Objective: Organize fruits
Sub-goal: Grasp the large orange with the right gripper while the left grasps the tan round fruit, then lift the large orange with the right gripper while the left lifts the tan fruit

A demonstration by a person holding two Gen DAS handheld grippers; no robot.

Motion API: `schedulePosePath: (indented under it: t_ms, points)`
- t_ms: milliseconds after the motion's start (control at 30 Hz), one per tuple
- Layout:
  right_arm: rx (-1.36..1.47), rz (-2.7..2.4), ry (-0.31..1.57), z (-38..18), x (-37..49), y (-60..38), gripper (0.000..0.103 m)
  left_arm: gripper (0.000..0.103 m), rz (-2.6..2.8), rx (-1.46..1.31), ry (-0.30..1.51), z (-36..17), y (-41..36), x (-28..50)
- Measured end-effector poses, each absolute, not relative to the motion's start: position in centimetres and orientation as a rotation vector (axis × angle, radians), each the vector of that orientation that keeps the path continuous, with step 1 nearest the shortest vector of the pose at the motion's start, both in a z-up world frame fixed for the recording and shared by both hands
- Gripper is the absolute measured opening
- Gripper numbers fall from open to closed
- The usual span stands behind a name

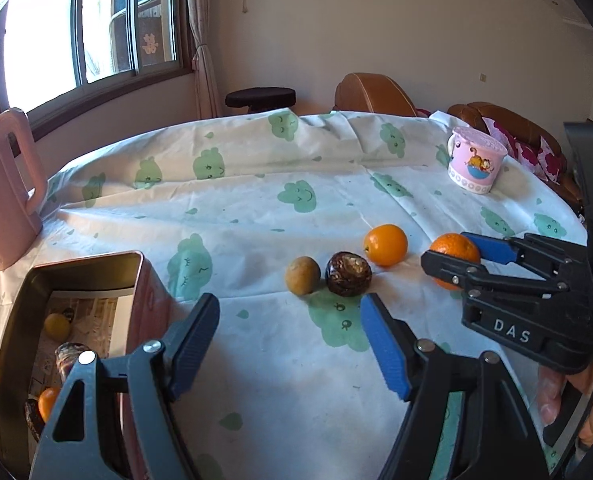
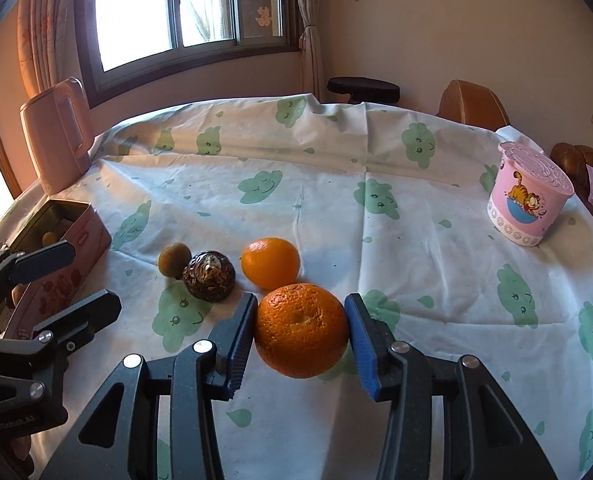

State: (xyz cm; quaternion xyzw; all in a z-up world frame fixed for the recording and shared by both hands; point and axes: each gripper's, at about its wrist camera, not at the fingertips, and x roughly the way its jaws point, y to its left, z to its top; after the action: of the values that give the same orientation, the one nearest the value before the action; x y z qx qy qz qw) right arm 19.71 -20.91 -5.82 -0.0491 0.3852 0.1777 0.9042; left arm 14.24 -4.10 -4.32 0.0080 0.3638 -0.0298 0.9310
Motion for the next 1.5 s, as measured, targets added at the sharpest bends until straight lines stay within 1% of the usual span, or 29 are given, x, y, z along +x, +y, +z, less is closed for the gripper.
schedulePosePath:
  t_ms: [67, 100, 133, 400, 433, 500, 533, 600, 700, 800, 1167, 1500]
  points:
    - [-0.073, 0.351, 0.794, -5.8, 20.3, -21.5, 0.047, 0.065, -0.042, 0.006, 0.769, -4.8, -4.1, 15.5]
    - [-0.066, 0.343, 0.792, -5.8, 20.5, -21.7, 0.047, 0.058, -0.033, -0.001, 0.78, -5.0, -4.0, 16.1]
    - [-0.066, 0.335, 0.79, -5.8, 20.7, -21.8, 0.047, 0.055, -0.022, -0.006, 0.79, -5.3, -4.0, 16.6]
    - [-0.029, 0.351, 0.798, -6.5, 21.1, -22.3, 0.047, 0.054, -0.027, -0.058, 0.832, -6.5, -3.9, 18.8]
    - [-0.032, 0.356, 0.8, -6.5, 21.1, -22.2, 0.047, 0.05, -0.025, -0.049, 0.834, -6.6, -4.0, 19.0]
    - [-0.043, 0.365, 0.805, -6.6, 21.1, -22.0, 0.047, 0.048, -0.036, -0.055, 0.851, -6.9, -4.1, 19.5]
    - [-0.05, 0.367, 0.807, -6.7, 21.1, -21.8, 0.047, 0.043, -0.039, -0.06, 0.865, -7.1, -4.1, 19.7]
    - [-0.069, 0.368, 0.815, -6.8, 21.2, -21.5, 0.047, 0.039, -0.051, -0.067, 0.896, -7.6, -4.1, 20.2]
    - [-0.094, 0.376, 0.834, -7.1, 21.4, -20.9, 0.047, 0.039, -0.063, -0.044, 0.895, -7.6, -4.6, 20.3]
    - [-0.086, 0.377, 0.826, -7.0, 21.3, -21.1, 0.047, 0.028, -0.085, -0.039, 0.893, -7.5, -4.8, 20.1]
    - [-0.077, 0.392, 0.72, -5.5, 19.7, -21.5, 0.047, 0.028, -0.12, -0.025, 0.812, -6.4, -5.1, 18.2]
    - [-0.058, 0.418, 0.665, -4.9, 18.9, -21.8, 0.047, 0.028, -0.106, -0.043, 0.758, -5.7, -4.6, 17.4]
